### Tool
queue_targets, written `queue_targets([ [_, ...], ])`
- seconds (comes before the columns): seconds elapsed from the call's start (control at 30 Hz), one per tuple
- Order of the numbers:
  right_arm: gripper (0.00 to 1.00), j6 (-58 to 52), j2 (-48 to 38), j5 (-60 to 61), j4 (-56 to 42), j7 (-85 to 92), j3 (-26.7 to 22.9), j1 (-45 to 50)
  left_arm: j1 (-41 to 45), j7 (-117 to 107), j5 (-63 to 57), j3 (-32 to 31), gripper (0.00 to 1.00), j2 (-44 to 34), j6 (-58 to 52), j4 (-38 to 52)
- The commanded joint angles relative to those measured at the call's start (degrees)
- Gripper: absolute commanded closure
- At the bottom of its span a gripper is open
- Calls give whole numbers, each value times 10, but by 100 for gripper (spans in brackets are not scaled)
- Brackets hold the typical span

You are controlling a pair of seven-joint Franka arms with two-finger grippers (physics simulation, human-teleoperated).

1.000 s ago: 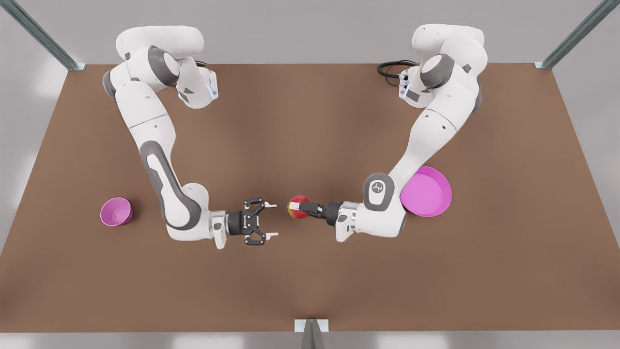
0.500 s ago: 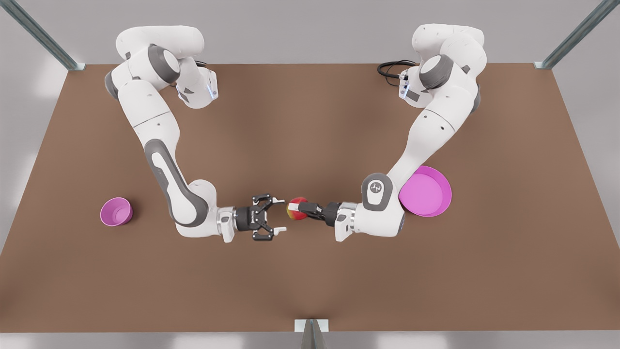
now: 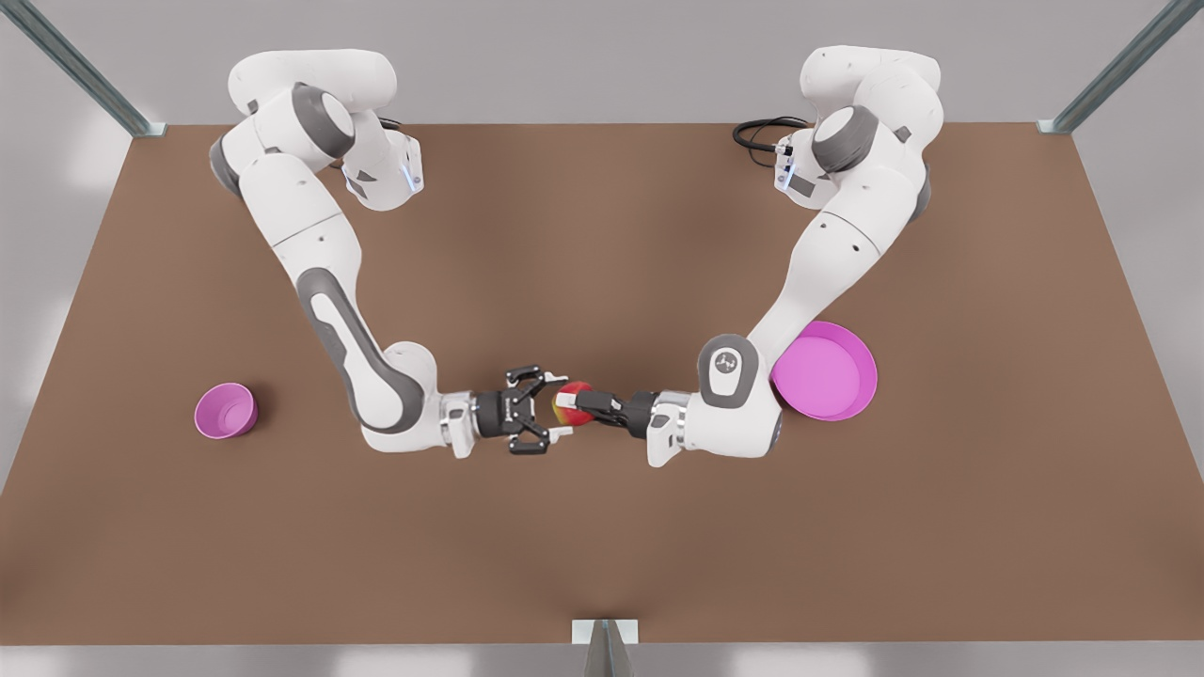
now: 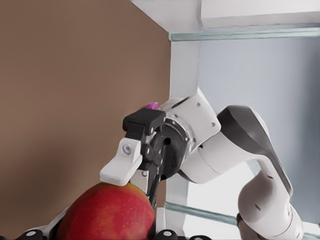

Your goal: Use the left arm to pick up the apple from the plate, transfer it to the gripper of the right arm, and then use the right arm to place it into the bowl

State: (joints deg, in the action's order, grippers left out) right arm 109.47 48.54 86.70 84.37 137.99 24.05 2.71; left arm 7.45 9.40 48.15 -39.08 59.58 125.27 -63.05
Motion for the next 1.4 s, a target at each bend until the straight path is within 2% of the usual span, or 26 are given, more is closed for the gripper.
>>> queue_targets([
  [0.0,0,7,0,6,-2,25,0,4,0,15,7,0,22,0,0,3],
  [0.6,2,33,2,13,-8,22,0,20,5,13,7,0,22,2,9,4],
  [0.63,4,33,3,13,-9,22,0,20,5,13,7,0,22,2,11,4],
  [0.73,43,33,3,14,-8,22,0,20,5,13,7,0,22,2,11,4],
  [0.77,47,33,3,14,-8,21,0,20,5,13,7,0,22,2,12,4],
  [1.0,49,32,3,14,-8,20,0,18,7,12,7,0,18,1,12,4],
  [1.03,49,33,3,14,-8,20,0,17,7,12,7,0,5,1,12,4],
  [1.07,49,32,3,14,-8,20,0,17,7,11,7,0,0,1,12,4],
  [1.37,49,32,2,14,-8,20,0,16,-5,13,6,1,0,-4,5,4],
])
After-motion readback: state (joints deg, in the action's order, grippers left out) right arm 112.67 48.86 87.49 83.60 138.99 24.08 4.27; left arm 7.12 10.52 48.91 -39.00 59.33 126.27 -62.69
